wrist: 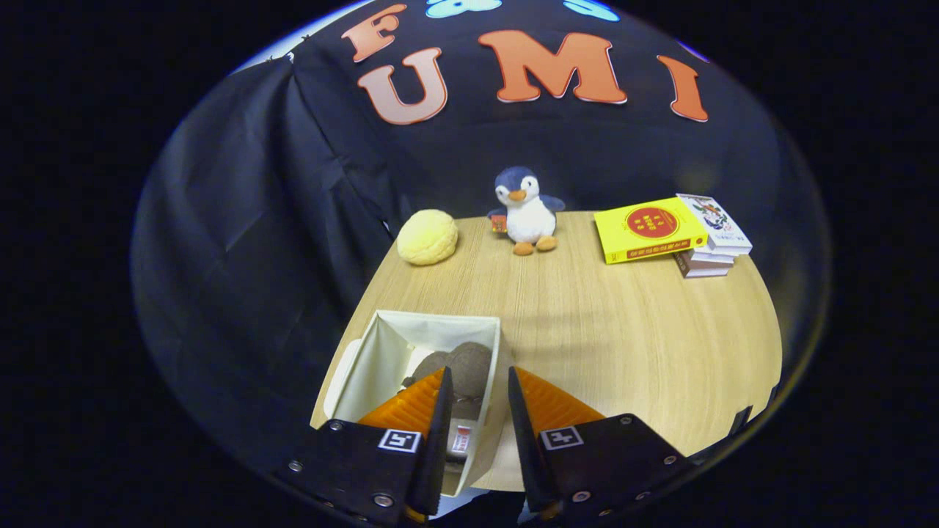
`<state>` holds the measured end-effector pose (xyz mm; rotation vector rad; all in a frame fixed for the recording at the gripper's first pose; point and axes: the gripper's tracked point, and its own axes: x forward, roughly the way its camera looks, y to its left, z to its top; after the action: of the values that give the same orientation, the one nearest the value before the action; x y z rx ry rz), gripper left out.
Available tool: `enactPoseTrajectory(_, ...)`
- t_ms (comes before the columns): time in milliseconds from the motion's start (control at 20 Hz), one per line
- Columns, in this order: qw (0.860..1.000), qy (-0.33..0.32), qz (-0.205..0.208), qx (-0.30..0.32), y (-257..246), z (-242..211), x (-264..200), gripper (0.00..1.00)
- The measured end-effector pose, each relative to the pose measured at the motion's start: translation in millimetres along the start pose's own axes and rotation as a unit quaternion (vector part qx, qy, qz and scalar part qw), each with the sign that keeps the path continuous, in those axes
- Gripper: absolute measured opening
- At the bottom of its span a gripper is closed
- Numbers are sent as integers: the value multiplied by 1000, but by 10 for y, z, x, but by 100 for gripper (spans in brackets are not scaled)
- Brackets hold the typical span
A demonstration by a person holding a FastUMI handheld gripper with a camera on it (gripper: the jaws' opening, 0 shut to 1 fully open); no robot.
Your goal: Open the storage box then place both shoes into the box .Put the left shoe in first, then the right shoe, with the right side of both shoes facing outward in a uniform manner.
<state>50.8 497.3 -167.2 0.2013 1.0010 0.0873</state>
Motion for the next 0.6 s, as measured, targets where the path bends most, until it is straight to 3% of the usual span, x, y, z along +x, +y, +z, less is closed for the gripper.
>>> enactPoseTrajectory(300, 993, -113, -19, -25, -738, 575, -561, 67)
enactPoseTrajectory(600, 978, -201, -40, -37, -1532, 965, -1176, 83)
